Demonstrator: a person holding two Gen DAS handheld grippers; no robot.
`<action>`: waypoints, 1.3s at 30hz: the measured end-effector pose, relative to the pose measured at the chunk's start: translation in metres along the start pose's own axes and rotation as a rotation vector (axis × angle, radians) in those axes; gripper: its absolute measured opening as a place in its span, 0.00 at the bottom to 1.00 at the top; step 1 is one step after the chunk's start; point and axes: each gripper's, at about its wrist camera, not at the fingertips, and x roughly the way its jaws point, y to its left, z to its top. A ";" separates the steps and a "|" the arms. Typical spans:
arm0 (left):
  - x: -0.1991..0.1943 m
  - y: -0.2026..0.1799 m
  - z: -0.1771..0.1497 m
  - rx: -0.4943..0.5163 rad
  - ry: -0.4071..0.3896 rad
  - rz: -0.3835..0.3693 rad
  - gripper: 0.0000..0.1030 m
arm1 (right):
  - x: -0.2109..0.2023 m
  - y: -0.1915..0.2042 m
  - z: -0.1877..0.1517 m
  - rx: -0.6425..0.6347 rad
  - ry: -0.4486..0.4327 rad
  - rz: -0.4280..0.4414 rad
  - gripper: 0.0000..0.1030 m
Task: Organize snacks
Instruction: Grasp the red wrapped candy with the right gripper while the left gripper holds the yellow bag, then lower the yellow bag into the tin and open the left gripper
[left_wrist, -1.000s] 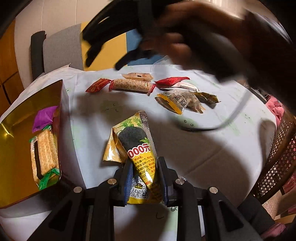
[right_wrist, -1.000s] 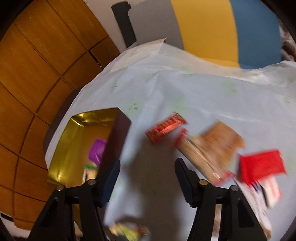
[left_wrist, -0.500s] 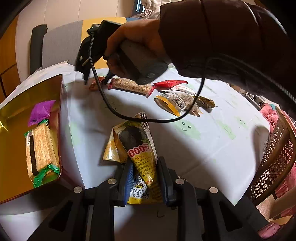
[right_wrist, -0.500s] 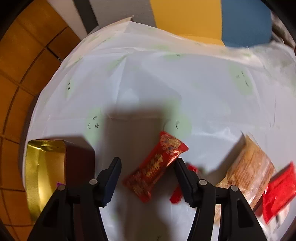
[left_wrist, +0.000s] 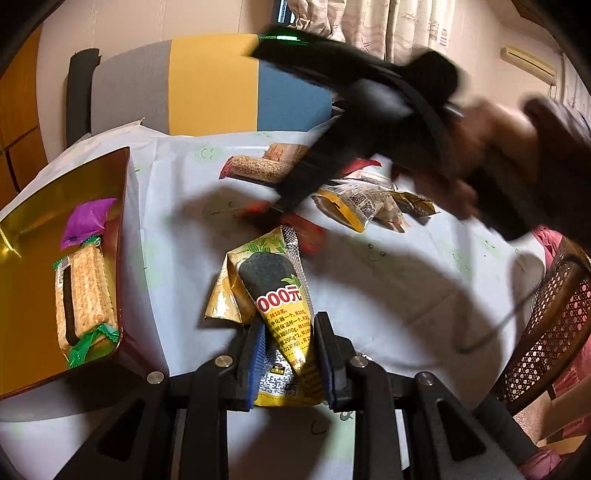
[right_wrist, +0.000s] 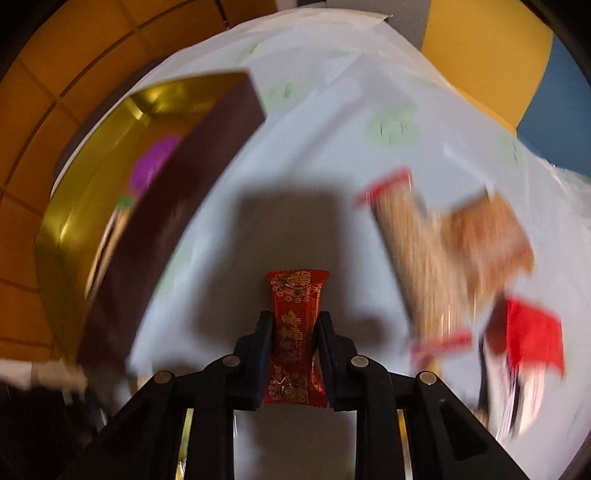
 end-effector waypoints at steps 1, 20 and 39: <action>0.001 0.000 0.000 -0.005 0.002 0.001 0.25 | -0.002 -0.002 -0.012 0.011 -0.002 0.000 0.23; 0.003 -0.005 0.020 -0.046 0.042 0.015 0.22 | -0.021 -0.001 -0.127 0.204 -0.290 -0.047 0.23; -0.077 0.041 0.057 -0.201 -0.128 0.025 0.21 | -0.021 0.002 -0.120 0.244 -0.309 -0.072 0.23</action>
